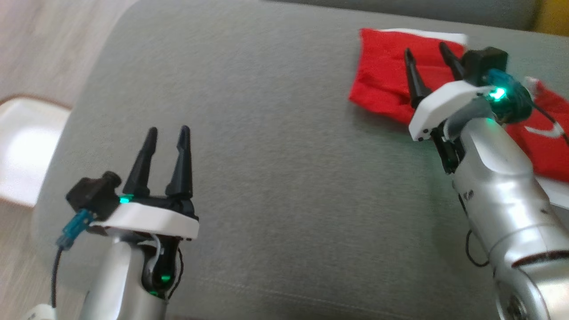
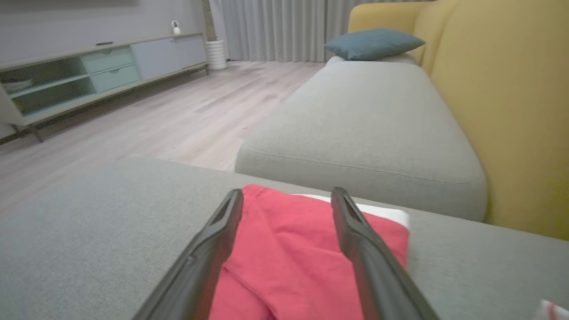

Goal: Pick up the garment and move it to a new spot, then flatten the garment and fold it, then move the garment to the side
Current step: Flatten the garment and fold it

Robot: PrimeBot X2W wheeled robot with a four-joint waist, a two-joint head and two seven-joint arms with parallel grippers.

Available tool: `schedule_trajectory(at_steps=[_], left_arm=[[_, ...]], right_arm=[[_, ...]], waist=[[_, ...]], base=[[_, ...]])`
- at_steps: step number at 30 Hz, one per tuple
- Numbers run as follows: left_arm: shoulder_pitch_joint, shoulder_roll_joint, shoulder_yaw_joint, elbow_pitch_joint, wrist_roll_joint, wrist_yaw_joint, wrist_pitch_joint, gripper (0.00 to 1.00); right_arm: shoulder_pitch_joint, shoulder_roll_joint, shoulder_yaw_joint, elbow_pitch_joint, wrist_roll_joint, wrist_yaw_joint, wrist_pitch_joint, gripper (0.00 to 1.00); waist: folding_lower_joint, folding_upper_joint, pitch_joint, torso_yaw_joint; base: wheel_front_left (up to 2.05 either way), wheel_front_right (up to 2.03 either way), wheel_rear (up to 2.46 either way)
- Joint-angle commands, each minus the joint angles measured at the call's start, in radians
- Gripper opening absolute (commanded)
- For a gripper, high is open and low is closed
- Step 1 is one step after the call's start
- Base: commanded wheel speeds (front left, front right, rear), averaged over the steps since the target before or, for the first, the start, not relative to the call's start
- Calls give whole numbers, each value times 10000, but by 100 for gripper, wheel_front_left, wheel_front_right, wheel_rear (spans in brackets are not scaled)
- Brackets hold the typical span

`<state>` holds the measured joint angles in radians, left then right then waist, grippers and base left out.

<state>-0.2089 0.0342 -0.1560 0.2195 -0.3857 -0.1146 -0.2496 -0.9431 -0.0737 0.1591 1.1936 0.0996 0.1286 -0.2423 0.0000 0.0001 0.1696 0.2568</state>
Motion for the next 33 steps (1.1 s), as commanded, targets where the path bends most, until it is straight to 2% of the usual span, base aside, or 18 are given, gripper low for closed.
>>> schedule_trajectory(at_steps=[1, 11, 17, 25, 33], left_arm=[[-354, 160, 417, -429, -30, -6, -122, 100], [-266, 160, 861, -1005, 142, -33, -122, 100], [-180, 160, 1047, -1086, 204, -54, -122, 100], [349, 160, 1050, -913, 255, -98, -122, 100], [256, 160, 929, -1016, 236, -132, -122, 100]], right_arm=[[84, 218, 83, -478, 69, 21, -164, 100], [3070, 170, -1356, -5335, -560, 21, -192, 100], [4793, 229, -1639, -7398, -447, 21, -193, 100], [6250, 233, -1678, -8489, 255, 21, -194, 100], [6271, 234, -1729, -8616, 222, 21, -187, 100]], waist=[[0, -1, -422, -597], [0, -1, -876, -1903], [0, -1, -866, -2386], [0, -1, -785, -2646], [0, -1, -368, -2457]], base=[[0, 0, 0], [0, 0, 0], [0, 0, 0], [0, 0, 0], [0, 0, 0]])
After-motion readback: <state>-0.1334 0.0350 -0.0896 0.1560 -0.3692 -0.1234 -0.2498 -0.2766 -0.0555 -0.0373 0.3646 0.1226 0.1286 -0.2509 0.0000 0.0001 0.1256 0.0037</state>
